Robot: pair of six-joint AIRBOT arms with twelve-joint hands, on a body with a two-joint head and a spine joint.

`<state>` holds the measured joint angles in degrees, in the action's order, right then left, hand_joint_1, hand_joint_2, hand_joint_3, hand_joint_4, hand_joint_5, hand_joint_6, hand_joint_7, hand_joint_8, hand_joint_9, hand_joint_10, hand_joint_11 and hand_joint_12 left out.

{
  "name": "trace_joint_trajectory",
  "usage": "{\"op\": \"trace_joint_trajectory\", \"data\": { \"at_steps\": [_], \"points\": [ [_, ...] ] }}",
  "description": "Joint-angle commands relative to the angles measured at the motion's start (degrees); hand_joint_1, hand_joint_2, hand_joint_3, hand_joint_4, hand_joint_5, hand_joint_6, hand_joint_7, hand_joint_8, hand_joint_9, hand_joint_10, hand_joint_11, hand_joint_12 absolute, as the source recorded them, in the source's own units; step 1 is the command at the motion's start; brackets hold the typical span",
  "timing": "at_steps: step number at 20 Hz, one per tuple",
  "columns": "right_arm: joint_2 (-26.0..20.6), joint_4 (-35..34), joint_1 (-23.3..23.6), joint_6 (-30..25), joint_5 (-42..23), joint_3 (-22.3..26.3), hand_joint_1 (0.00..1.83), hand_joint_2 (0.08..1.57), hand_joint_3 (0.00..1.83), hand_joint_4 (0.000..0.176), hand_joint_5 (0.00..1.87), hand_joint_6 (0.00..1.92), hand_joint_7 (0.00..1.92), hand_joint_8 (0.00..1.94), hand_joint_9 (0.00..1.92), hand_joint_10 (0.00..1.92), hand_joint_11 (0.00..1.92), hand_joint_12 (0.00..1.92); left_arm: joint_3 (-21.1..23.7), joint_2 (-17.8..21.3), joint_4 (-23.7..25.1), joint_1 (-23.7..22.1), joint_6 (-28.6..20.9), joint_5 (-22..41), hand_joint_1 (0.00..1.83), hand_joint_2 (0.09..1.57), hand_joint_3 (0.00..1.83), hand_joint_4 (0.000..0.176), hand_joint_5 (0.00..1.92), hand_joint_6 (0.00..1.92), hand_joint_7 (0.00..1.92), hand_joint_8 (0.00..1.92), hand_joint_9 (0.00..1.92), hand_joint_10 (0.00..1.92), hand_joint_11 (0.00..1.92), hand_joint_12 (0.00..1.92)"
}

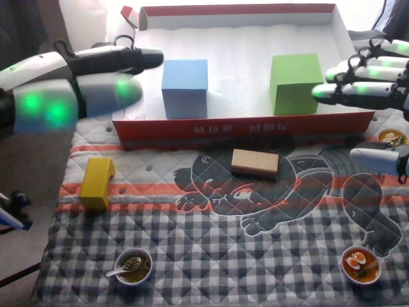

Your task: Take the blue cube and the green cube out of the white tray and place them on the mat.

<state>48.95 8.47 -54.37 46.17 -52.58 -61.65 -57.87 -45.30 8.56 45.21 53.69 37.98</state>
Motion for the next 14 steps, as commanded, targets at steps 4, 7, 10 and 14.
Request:
{"op": "trace_joint_trajectory", "data": {
  "at_steps": [4, 7, 10, 14],
  "points": [
    [1.67, -1.64, 3.65, 0.01, -7.05, -1.85, 0.26, 1.24, 0.0, 0.095, 0.41, 0.0, 0.29, 0.0, 0.31, 0.0, 0.0, 1.05, -2.57, -2.52, -2.32, -5.26, 4.47, 3.59, 0.19, 1.19, 0.0, 0.176, 0.28, 0.01, 0.18, 0.01, 0.17, 0.0, 0.09, 0.22],
    [3.83, -2.42, 6.55, 0.01, -7.01, -4.16, 0.36, 1.14, 0.0, 0.132, 0.31, 0.0, 0.18, 0.0, 0.2, 0.0, 0.0, 0.8, -5.16, -5.79, -6.13, -11.41, 13.88, -2.43, 0.29, 1.12, 0.0, 0.176, 0.27, 0.0, 0.25, 0.0, 0.21, 0.0, 0.0, 0.51],
    [7.14, -3.4, 10.81, 0.01, -2.55, -8.01, 0.52, 1.01, 0.0, 0.168, 0.18, 0.0, 0.11, 0.0, 0.11, 0.0, 0.0, 0.55, -8.13, -9.46, -11.55, -15.9, 26.23, -9.13, 0.41, 1.02, 0.0, 0.176, 0.21, 0.01, 0.14, 0.0, 0.13, 0.0, 0.0, 0.43],
    [12.08, -2.72, 15.56, 0.01, 7.37, -14.18, 0.6, 0.94, 0.0, 0.15, 0.15, 0.0, 0.14, 0.0, 0.19, 0.01, 0.0, 0.95, -12.96, -15.18, -17.01, -18.9, 38.97, -17.32, 0.64, 0.91, 0.0, 0.176, 0.19, 0.0, 0.11, 0.0, 0.1, 0.0, 0.0, 0.39]
  ]
}}
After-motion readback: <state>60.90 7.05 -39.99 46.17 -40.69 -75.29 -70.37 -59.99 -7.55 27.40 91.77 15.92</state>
